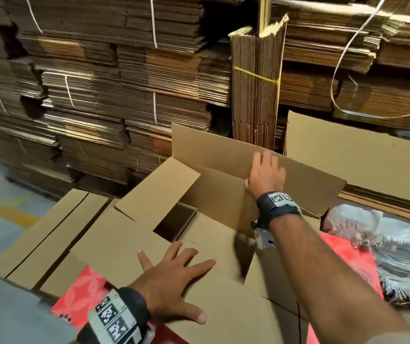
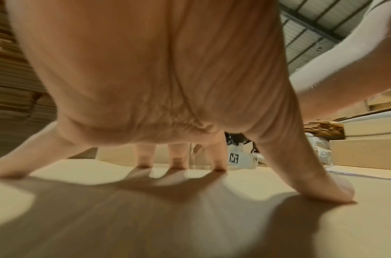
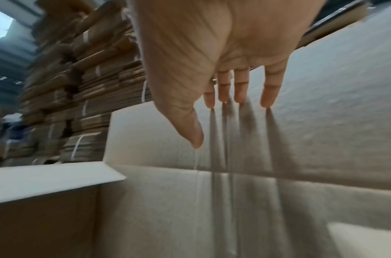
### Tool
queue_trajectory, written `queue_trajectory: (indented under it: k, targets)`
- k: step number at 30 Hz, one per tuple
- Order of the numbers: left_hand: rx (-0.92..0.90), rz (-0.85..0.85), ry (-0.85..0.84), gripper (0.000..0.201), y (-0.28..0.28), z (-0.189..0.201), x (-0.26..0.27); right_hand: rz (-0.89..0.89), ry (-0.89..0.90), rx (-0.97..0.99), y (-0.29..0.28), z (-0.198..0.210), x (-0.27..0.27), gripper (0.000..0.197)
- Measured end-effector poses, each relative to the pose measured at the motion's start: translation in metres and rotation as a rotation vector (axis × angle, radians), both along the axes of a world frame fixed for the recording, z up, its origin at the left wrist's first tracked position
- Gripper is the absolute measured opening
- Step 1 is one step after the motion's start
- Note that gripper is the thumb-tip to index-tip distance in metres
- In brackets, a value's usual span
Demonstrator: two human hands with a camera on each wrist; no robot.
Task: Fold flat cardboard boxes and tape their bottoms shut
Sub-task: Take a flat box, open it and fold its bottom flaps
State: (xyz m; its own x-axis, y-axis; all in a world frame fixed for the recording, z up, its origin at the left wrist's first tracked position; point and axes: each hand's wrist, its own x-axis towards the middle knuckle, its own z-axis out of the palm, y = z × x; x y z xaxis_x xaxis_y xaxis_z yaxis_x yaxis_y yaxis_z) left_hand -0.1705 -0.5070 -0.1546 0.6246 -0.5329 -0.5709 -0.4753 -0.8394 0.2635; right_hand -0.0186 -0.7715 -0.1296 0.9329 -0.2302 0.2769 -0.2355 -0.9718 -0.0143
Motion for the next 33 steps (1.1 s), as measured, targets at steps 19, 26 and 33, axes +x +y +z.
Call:
queue_trajectory:
  k: [19, 26, 33]
  targets:
    - [0.392, -0.229, -0.475, 0.074, 0.006, 0.035, 0.194, -0.149, 0.742, -0.229, 0.03, -0.025, -0.094, 0.124]
    - [0.462, -0.226, -0.388, 0.087, 0.011, 0.005, 0.191, -0.263, 0.841, -0.3, 0.041, -0.017, -0.107, 0.123]
    - [0.213, -0.241, -0.424, 0.075, 0.019, 0.034, 0.202, -0.35, 0.555, -0.232, 0.018, 0.017, -0.121, 0.125]
